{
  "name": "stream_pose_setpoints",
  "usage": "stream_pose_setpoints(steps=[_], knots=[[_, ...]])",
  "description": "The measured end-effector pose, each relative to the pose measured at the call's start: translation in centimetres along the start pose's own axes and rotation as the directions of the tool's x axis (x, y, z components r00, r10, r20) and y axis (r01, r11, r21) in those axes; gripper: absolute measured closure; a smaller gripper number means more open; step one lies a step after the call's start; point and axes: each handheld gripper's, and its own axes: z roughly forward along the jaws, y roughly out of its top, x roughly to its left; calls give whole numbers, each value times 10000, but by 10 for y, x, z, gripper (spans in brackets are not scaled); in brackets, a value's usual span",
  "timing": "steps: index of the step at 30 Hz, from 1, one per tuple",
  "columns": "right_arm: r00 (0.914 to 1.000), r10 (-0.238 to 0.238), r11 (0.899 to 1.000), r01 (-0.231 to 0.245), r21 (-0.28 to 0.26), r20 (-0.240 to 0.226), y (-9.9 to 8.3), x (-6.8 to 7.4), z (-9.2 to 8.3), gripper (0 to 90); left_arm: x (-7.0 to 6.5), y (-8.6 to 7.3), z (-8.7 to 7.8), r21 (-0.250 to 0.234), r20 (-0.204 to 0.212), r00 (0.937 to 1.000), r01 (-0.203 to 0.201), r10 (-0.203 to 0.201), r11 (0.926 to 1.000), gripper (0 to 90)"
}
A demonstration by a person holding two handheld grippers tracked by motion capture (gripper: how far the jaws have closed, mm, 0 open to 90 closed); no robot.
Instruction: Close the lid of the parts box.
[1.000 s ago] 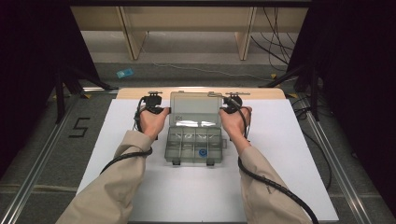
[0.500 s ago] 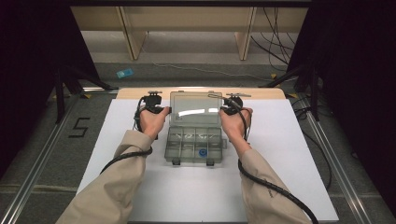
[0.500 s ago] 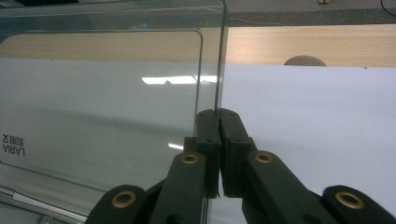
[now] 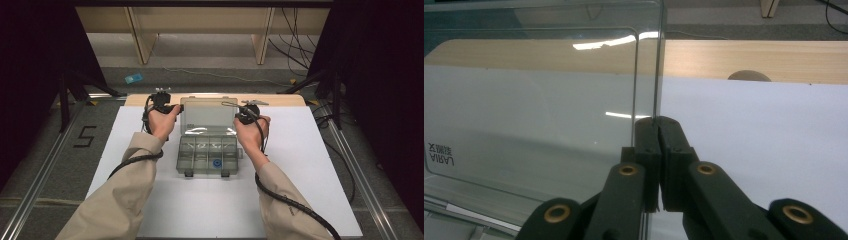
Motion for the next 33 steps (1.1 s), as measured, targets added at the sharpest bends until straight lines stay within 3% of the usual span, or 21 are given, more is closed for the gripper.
stream_pose_setpoints(steps=[1,2,4,5,8,9,12,17,21,23,25,26,28,33], knots=[[10000,-25,10000,25,12,-18,0,0,0,890,1,1,-1,140,4,9999,-151,151,9998,734],[10000,-94,9999,94,-35,-13,0,-1,0,890,0,3,0,-36,9,10000,70,-70,10000,736],[9997,-236,9997,236,-22,-8,-1,-2,-1,890,1,5,-1,54,32,10000,-42,41,10000,743],[10000,-82,10000,82,39,-32,-1,-1,-2,890,0,6,1,-94,21,9999,157,-157,9998,746],[9999,-103,9999,103,-31,-61,-2,-1,-2,889,-1,6,2,-35,32,9998,178,-178,9998,772],[9999,-107,9999,106,-37,-57,-2,-2,-2,889,0,7,1,149,35,10000,-12,12,9999,783],[9997,-250,9996,249,-131,-73,-2,-2,-2,889,-4,7,2,-77,-61,9997,240,-241,9997,823],[9998,-166,9998,165,-91,-55,-2,0,-4,889,-5,10,0,44,-298,9994,-189,190,9998,872],[9998,-185,9998,184,-110,-98,-2,0,-4,889,-7,9,0,-100,-425,9990,-133,129,9999,879],[9994,-324,9993,322,-190,-99,-2,-1,-4,889,-8,9,-3,189,-405,9990,-192,200,9996,883],[9994,-318,9993,316,-187,-107,-2,-1,-4,888,-9,9,-4,171,-407,9989,-222,229,9996,884],[9995,-308,9994,306,-188,-106,-2,-1,-4,888,-10,9,-3,-8,-439,9990,-29,29,10000,884],[9997,-186,9998,185,-110,-128,-2,0,-5,887,-9,9,-6,167,-442,9985,-323,330,9993,885],[9990,-377,9993,376,-61,-260,-1,-3,-4,867,-12,8,-9,-41,-432,9982,-408,406,9992,886]])
